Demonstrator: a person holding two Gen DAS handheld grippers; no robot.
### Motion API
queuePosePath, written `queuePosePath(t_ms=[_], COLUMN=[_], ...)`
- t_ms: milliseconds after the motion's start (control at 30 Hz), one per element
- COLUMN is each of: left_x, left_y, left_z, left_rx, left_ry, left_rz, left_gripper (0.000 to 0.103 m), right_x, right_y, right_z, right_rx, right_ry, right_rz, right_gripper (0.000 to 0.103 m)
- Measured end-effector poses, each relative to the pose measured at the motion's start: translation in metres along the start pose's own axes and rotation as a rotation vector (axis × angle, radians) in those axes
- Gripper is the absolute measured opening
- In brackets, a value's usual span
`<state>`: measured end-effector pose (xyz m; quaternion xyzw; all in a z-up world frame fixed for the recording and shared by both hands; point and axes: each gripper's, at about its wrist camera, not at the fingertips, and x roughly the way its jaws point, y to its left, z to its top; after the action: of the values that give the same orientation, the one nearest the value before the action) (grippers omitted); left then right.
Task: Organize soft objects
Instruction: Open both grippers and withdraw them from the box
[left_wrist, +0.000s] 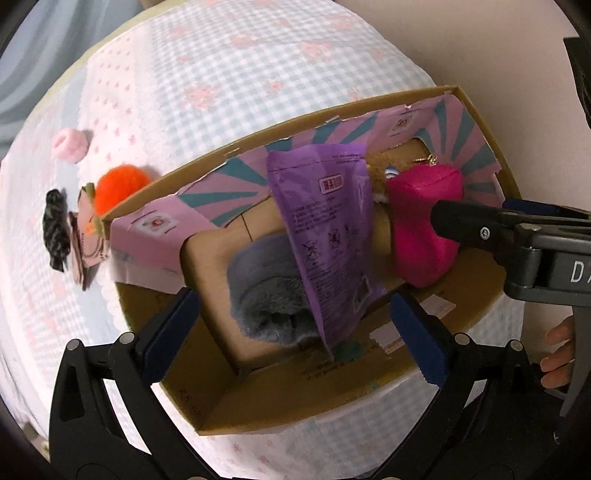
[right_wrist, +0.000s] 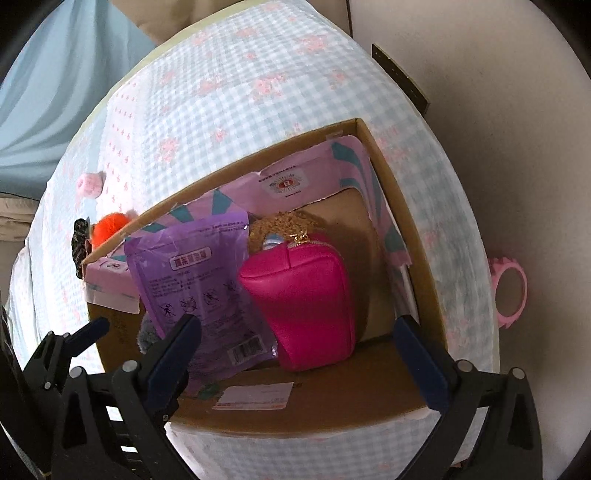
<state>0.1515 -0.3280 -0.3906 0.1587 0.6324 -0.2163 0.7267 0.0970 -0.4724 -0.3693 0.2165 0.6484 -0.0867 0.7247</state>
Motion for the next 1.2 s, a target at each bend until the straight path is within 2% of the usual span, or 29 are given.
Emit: queuePosePath(t_ms=[267, 433, 633, 767, 933, 1200], left_x=[-0.021, -0.054, -0.115, -0.162, -0.230, -0.322], left_y=[0.002, 0.001, 0.013, 0.032, 0.066, 0.132], left_z=[-0.003, -0.009, -0.024, -0.039, -0.069, -0.131], left_rx=[-0.002, -0.003, -0.015, -0.050, -0.085, -0.205], left_ry=[-0.038, -0.085, -0.178, -0.243, -0.356, -0.532], left_rz=[-0.016, -0.016, -0.014, -0.008, 0.011, 0.040], left_gripper=[0.103, 0.103, 0.103, 0.103, 0.103, 0.103], right_x=[-0.025, -0.055, -0.110, -0.160, -0.219, -0.275], right_y=[0.011, 0.024, 0.046, 0.069, 0.110, 0.181], right_z=[-0.011, -0.021, -0.039, -0.059, -0.088, -0.133], right_rx=[-0.024, -0.052, -0.054, -0.080, -0.139, -0.261], right_ry=[-0.065, -0.120, -0.198, -0.306, -0.416, -0.541], right_rz=[0.006, -0.006, -0.027, -0.049, -0.042, -0.029], right_gripper=[0.103, 0.103, 0.103, 0.103, 0.103, 0.103])
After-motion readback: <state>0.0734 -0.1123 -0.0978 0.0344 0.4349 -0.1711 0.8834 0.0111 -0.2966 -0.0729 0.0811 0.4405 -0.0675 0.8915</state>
